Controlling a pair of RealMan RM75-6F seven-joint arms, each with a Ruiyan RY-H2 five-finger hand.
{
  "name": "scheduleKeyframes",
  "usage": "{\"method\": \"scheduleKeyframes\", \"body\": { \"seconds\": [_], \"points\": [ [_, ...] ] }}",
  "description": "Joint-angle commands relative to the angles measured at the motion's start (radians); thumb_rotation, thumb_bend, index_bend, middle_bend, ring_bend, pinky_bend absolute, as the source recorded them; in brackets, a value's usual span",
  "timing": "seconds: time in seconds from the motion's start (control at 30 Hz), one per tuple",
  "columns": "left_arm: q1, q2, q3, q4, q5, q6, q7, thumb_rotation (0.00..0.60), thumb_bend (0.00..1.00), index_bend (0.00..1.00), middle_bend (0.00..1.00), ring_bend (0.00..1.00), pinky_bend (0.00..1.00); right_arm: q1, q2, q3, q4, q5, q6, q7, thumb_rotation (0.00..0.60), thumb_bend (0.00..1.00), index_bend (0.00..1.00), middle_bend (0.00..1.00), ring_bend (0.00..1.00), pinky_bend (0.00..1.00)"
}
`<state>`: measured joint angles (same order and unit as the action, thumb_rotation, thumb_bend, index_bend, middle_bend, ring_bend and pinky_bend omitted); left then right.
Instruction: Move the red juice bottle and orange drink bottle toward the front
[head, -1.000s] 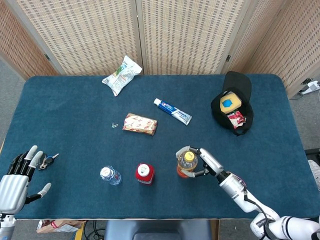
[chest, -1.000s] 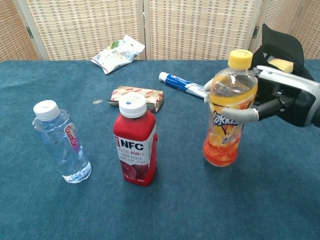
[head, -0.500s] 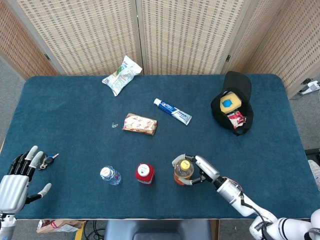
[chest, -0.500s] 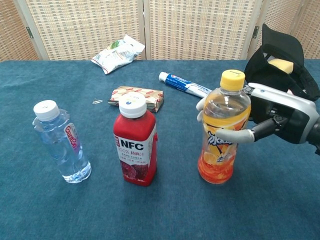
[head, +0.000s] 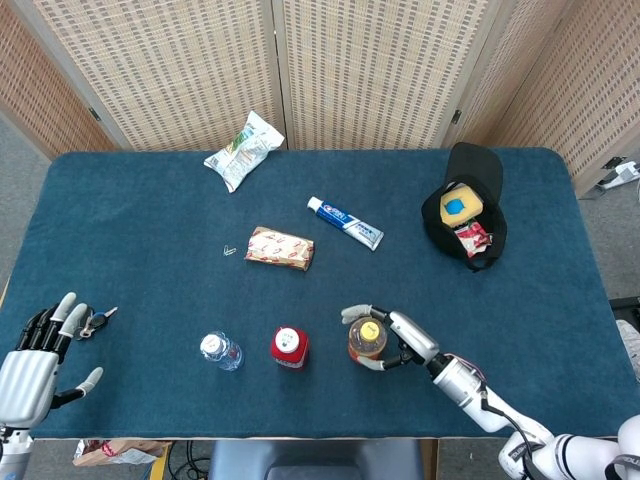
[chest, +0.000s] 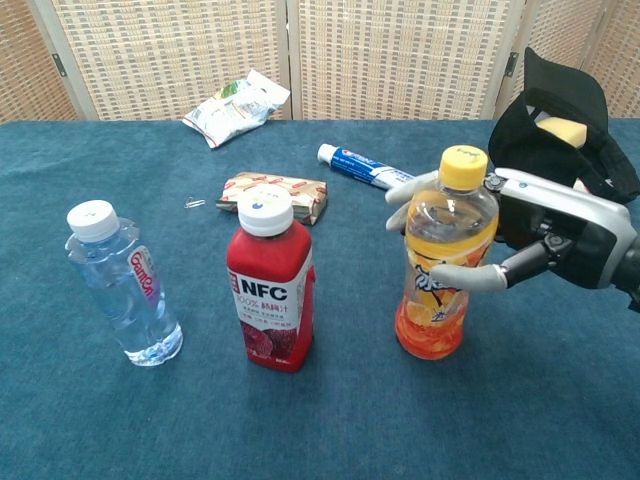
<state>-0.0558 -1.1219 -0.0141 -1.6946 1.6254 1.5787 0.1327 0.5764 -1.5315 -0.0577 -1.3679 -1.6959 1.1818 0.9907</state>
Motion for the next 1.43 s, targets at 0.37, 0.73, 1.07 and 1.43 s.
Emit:
{"method": "scheduleKeyframes", "body": {
  "seconds": [0.37, 0.73, 1.07, 1.43],
  "points": [
    [-0.006, 0.001, -0.003, 0.001, 0.007, -0.001, -0.004, 0.600, 0.19, 0.05, 0.00, 0.03, 0.05, -0.013, 0.053, -0.011, -0.045, -0.002, 0.040, -0.004, 0.600, 0.12, 0.00, 0.00, 0.01, 0.17],
    [-0.011, 0.008, -0.015, 0.007, -0.010, -0.004, -0.011, 0.600, 0.19, 0.05, 0.00, 0.03, 0.05, -0.130, 0.233, 0.008, -0.196, 0.064, 0.190, -0.271, 0.600, 0.19, 0.00, 0.09, 0.03, 0.16],
    [-0.028, -0.005, -0.022, 0.029, -0.024, -0.030, -0.004, 0.600, 0.19, 0.05, 0.00, 0.03, 0.05, -0.308, 0.361, 0.009, -0.273, 0.215, 0.316, -0.777, 0.600, 0.37, 0.20, 0.23, 0.14, 0.23],
    [-0.039, -0.024, -0.015, 0.028, -0.023, -0.051, 0.014, 0.600, 0.19, 0.05, 0.00, 0.03, 0.05, -0.415, 0.387, -0.004, -0.343, 0.241, 0.375, -0.998, 0.600, 0.37, 0.20, 0.24, 0.14, 0.23]
  ]
}}
